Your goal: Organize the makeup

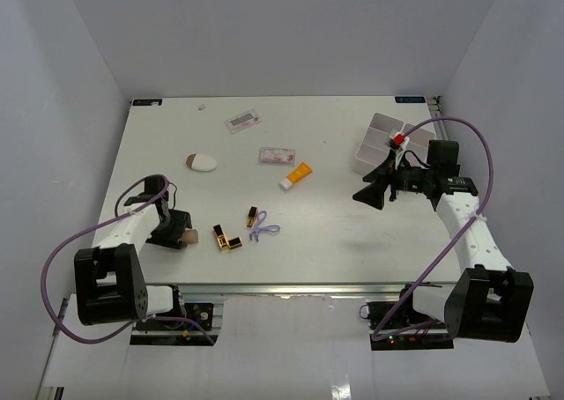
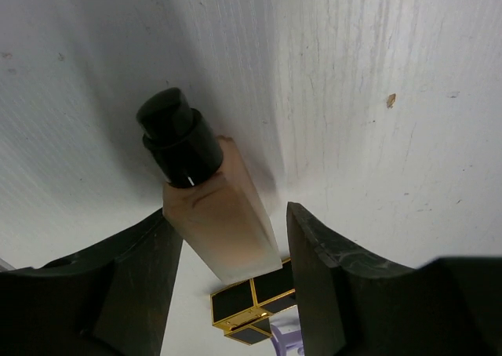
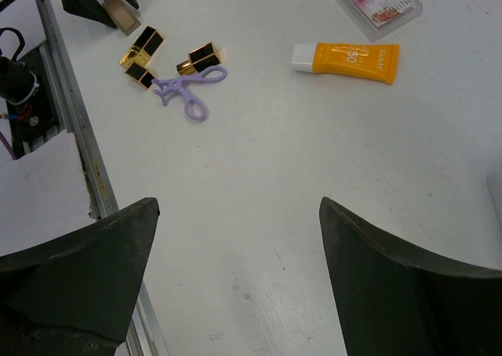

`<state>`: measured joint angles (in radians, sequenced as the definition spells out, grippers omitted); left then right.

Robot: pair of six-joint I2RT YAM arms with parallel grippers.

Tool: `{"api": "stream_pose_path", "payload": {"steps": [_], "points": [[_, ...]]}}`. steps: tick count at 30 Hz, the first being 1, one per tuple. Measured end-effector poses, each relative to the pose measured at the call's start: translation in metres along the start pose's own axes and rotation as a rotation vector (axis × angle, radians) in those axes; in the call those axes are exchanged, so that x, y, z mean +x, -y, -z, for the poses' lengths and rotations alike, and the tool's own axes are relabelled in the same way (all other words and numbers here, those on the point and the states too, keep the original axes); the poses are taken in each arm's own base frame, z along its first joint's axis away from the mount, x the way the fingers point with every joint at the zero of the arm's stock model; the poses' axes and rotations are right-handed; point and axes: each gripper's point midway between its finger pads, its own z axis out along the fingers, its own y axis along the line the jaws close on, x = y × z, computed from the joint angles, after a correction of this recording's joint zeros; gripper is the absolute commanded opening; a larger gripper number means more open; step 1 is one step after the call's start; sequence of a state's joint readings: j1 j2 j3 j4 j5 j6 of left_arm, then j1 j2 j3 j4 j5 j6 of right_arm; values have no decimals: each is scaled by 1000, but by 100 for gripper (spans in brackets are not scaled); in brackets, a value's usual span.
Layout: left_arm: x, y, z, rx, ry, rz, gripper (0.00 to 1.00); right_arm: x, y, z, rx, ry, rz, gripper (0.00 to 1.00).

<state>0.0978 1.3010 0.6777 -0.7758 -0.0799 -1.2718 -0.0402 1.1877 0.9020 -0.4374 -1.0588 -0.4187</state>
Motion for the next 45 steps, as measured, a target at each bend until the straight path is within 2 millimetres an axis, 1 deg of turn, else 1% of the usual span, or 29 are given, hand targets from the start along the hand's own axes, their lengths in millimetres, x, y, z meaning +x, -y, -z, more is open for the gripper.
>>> {"api": "stream_pose_path", "payload": {"steps": [2,4,8,10,11,12,14,17,19,22,24,25,27,28,30,33,35,38,41,43,45], "points": [[-1,1,0,4,1,-3,53,0,0,0,0,0,0,90],[-1,2,-1,7,0,-10,41,0,1,0,2,1,-1,90],[-1,3,-2,12,-11,-22,22,0,1,1,4,2,-2,90],[0,3,-2,15,-16,-33,16,0,1,1,4,2,-3,90],[0,3,-2,16,-18,-37,11,0,1,1,3,2,-3,90],[1,4,-1,24,-22,-46,8,0,1,1,3,2,-2,90],[2,11,4,68,-32,-69,0,0,1,1,1,3,-2,90],[7,32,23,210,-53,-139,0,0,-1,1,-7,7,-2,90],[11,56,43,345,-74,-220,0,0,-2,1,-14,10,-2,91],[23,97,73,552,-107,-376,0,-1,-4,1,-28,16,0,91],[44,122,92,695,-146,-522,0,0,-7,0,-46,22,-4,92],[62,134,103,773,-174,-618,0,0,-8,0,-55,24,-7,92],[109,153,128,949,-252,-827,0,-1,-11,-1,-73,30,-12,95],[134,156,140,1028,-293,-928,0,-1,-13,-1,-89,35,-16,97],[179,157,163,1175,-363,-1107,0,-2,-18,-3,-126,45,-28,96],[232,146,193,1376,-446,-1323,0,-8,-24,-5,-184,62,-49,90],[252,137,207,1495,-464,-1437,0,-14,-29,-7,-212,66,-69,90],[271,130,221,1651,-442,-1566,0,-27,-31,-12,-223,69,-92,90],[285,123,232,1772,-418,-1658,0,-36,-38,-21,-232,62,-138,90],[293,118,238,1846,-407,-1704,0,-42,-46,-29,-254,58,-160,90],[297,114,240,1901,-398,-1734,0,-46,-57,-40,-290,62,-143,90]]}}
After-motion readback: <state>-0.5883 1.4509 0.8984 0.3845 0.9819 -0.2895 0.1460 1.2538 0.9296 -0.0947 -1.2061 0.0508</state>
